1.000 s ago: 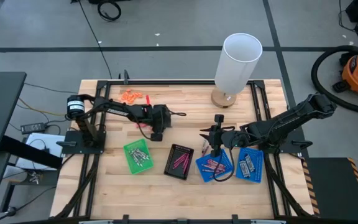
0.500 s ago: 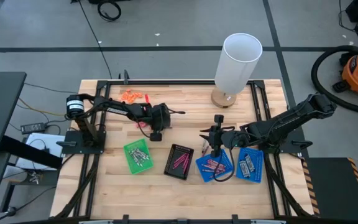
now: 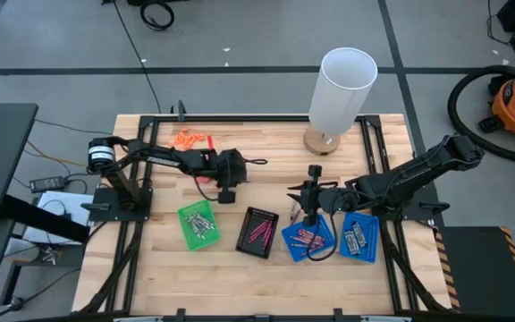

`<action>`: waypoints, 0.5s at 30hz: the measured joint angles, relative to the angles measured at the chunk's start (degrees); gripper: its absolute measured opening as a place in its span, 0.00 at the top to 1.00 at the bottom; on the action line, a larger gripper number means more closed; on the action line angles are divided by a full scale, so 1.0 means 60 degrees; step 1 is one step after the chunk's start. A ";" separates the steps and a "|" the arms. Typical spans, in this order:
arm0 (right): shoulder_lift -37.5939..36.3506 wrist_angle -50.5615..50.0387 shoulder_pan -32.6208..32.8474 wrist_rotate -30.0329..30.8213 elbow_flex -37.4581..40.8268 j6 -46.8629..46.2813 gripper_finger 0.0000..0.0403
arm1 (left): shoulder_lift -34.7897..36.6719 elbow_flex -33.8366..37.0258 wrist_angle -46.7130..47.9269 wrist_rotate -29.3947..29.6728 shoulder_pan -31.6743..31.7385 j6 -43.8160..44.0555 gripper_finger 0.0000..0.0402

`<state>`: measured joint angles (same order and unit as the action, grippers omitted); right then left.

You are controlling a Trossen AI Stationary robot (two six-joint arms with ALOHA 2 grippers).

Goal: Sort crayons
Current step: Put the red crayon into the black bin

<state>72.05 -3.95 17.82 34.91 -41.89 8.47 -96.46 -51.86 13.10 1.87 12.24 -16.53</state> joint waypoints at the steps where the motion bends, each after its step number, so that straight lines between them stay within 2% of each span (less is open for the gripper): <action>1: 0.0000 0.0000 0.0000 0.0001 0.0000 0.0002 0.79 | 0.0088 0.0000 -0.0012 0.0035 -0.0058 0.0079 0.97; 6: 0.0000 -0.0007 0.0000 0.0005 0.0000 0.0004 0.79 | 0.0646 -0.0007 -0.0039 0.0579 -0.0408 0.0444 0.97; 15: 0.0000 -0.0018 0.0006 0.0030 0.0004 -0.0136 0.78 | 0.1891 -0.0018 -0.0548 0.0670 -0.1261 0.1135 0.97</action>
<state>72.05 -4.05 17.86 35.09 -41.87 7.65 -85.11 -51.96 9.80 5.89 4.67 -9.71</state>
